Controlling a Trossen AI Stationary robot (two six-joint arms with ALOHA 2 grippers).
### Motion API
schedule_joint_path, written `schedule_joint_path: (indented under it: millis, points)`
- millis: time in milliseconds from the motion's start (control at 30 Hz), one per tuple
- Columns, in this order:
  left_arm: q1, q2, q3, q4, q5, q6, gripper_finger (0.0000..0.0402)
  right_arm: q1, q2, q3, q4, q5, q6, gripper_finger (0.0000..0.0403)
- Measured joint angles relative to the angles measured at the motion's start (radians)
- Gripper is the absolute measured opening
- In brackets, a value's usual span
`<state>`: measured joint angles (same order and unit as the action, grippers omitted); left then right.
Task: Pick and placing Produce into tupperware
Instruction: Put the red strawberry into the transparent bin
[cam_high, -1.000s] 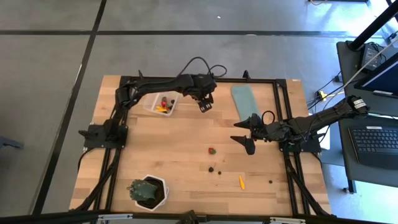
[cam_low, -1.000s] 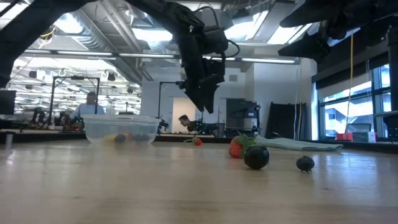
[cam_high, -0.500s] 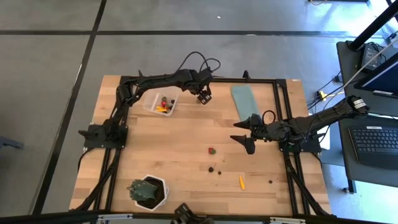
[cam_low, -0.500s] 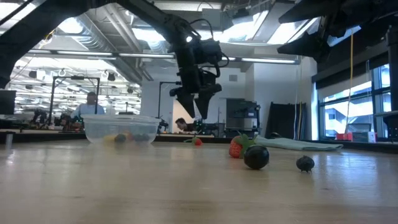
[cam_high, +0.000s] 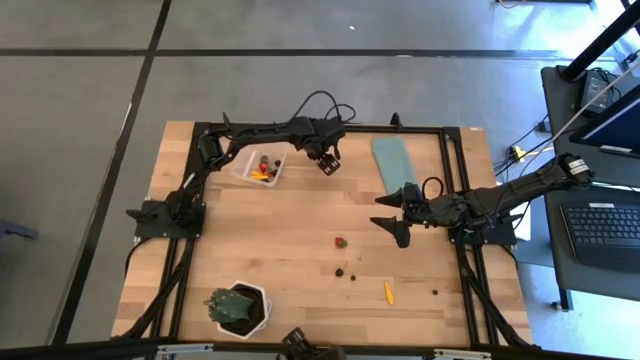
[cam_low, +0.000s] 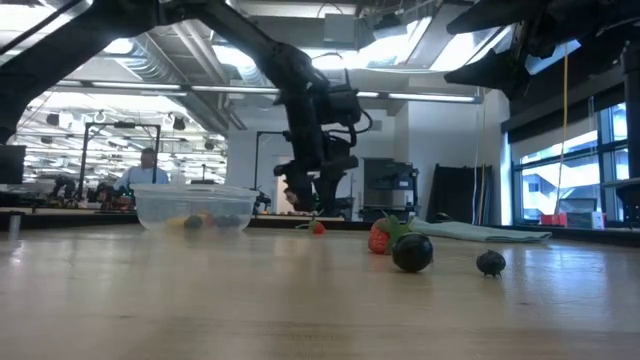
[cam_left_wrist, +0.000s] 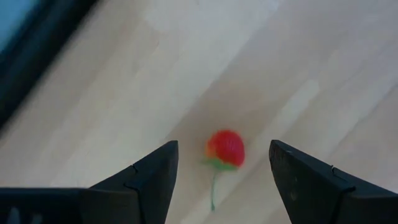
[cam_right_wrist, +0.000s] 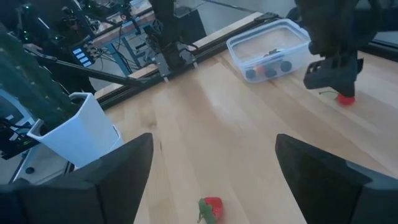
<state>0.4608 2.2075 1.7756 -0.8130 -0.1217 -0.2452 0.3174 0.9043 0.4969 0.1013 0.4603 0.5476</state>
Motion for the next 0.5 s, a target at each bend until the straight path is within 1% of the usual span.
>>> schedule_joint_path:
  millis: [67,133,200,300,333,433,500]
  points:
    - [0.005,0.001,0.0,-0.036,0.027,-0.006,0.0243,0.0,0.0,0.0,0.004,0.0,-0.001,0.0339]
    - [0.006,0.013,0.002,-0.026,0.031,-0.007,0.0243,0.0,0.0,0.0,0.006,0.0,-0.002,0.0339]
    - [0.009,0.018,-0.001,-0.05,0.035,-0.007,0.0243,0.0,0.0,0.0,0.006,0.0,-0.003,0.0339]
    - [0.009,0.026,0.001,-0.024,0.037,-0.001,0.0243,0.0,0.0,0.0,0.007,0.0,-0.003,0.0339]
    - [0.009,0.026,0.001,-0.034,0.037,0.011,0.0243,0.0,0.0,0.0,0.008,0.0,-0.003,0.0339]
    - [0.008,0.039,0.001,0.0,0.043,0.043,0.0243,0.0,0.0,0.0,0.009,0.0,-0.004,0.0339]
    - [0.008,0.042,0.0,-0.013,0.049,0.045,0.0243,0.0,0.0,0.0,0.01,0.0,-0.003,0.0339]
